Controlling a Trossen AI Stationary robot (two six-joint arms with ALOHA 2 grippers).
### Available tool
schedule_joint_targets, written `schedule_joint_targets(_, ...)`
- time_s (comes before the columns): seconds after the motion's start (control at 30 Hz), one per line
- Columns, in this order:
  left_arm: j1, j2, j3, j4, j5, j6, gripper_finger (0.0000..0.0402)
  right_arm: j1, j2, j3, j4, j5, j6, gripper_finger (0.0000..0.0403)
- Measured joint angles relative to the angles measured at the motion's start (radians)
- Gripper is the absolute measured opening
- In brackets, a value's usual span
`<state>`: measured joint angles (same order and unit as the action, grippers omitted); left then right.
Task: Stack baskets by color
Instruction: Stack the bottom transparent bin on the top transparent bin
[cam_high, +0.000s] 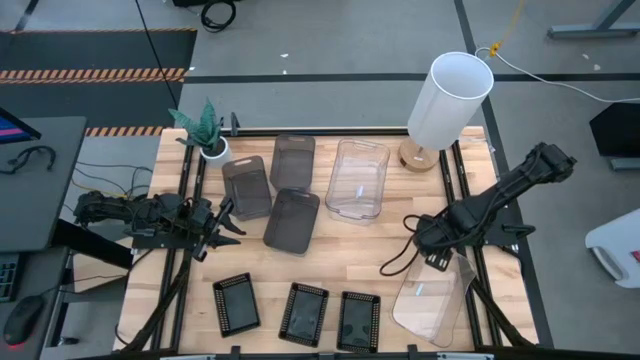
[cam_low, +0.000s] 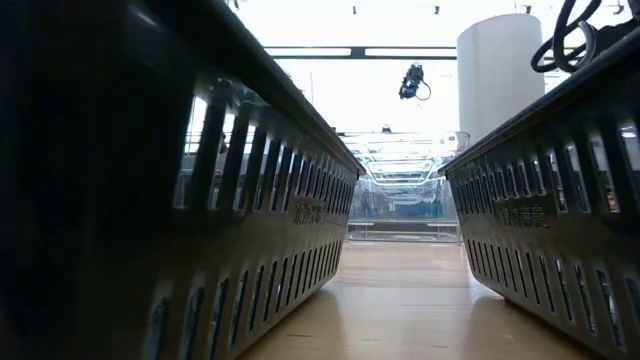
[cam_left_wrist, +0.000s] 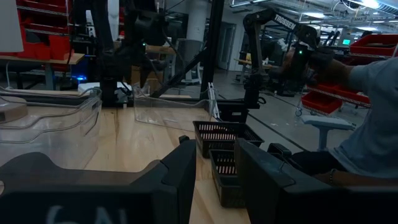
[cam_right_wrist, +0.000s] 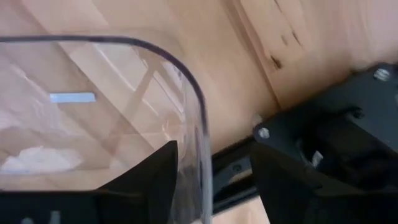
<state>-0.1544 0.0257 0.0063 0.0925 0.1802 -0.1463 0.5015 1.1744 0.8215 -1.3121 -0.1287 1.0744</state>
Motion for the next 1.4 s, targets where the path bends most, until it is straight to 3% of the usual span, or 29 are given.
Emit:
schedule_joint_targets(0.5,0.000,0.000,0.000,0.000,0.000,0.000,0.0117,0.002,0.000,-0.184,0.271,-0.014,-0.020,0.0149)
schedule_joint_targets(0.9,0.000,0.000,0.000,0.000,0.000,0.000,0.0117,-0.002,0.000,-0.239,0.350,-0.016,-0.007,0.0123)
schedule_joint_targets(1.17,0.000,0.000,0.000,0.000,0.000,0.000,0.0117,-0.033,0.001,-0.235,0.353,-0.031,-0.023,0.0012)
schedule_joint_targets(1.4,0.000,0.000,0.000,0.000,0.000,0.000,0.0117,-0.105,0.000,-0.235,0.349,-0.055,-0.116,0.0007)
